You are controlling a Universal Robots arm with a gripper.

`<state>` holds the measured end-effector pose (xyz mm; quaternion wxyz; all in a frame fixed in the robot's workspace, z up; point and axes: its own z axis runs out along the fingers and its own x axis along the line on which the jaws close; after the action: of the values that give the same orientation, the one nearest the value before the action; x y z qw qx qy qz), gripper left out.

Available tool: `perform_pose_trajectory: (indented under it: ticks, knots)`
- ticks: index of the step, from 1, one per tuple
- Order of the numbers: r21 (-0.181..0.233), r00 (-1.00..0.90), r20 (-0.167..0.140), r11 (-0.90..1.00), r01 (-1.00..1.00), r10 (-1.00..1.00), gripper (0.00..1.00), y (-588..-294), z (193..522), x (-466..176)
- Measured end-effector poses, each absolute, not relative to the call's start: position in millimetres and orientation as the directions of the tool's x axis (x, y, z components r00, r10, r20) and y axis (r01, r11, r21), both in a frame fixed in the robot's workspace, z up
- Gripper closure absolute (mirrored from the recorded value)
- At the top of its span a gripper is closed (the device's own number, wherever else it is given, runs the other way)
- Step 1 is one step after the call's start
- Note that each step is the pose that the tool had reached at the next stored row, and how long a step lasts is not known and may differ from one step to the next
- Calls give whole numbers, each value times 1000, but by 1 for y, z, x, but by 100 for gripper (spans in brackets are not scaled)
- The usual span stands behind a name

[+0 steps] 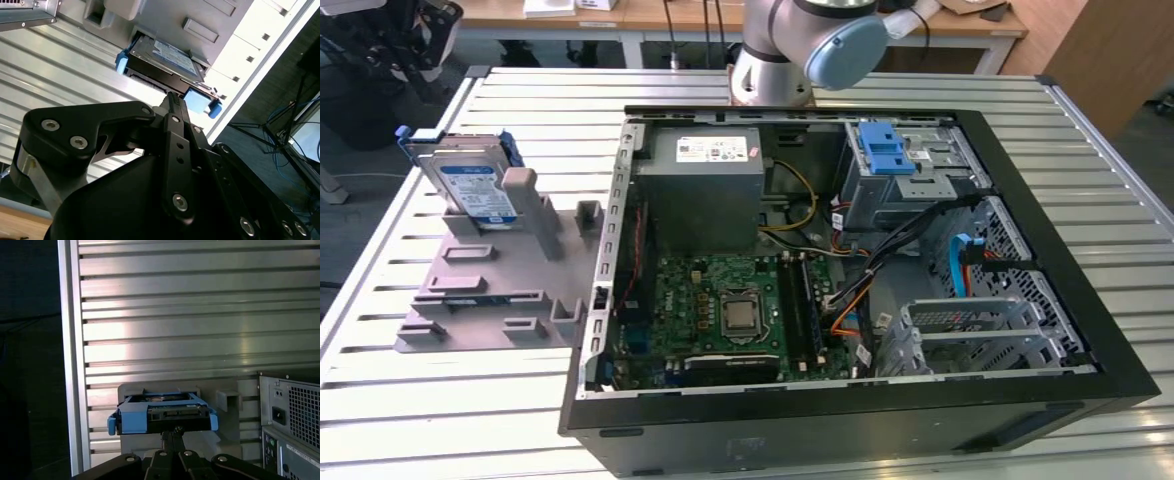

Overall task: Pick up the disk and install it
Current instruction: 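Reach for the disk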

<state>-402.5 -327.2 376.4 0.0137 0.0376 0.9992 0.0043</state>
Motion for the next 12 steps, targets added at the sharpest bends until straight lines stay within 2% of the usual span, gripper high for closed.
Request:
perform_pose_trajectory:
  ticks: [12]
  knots:
    - [10, -997, -27, 997, 75, 75, 89, -327, 375, -422]
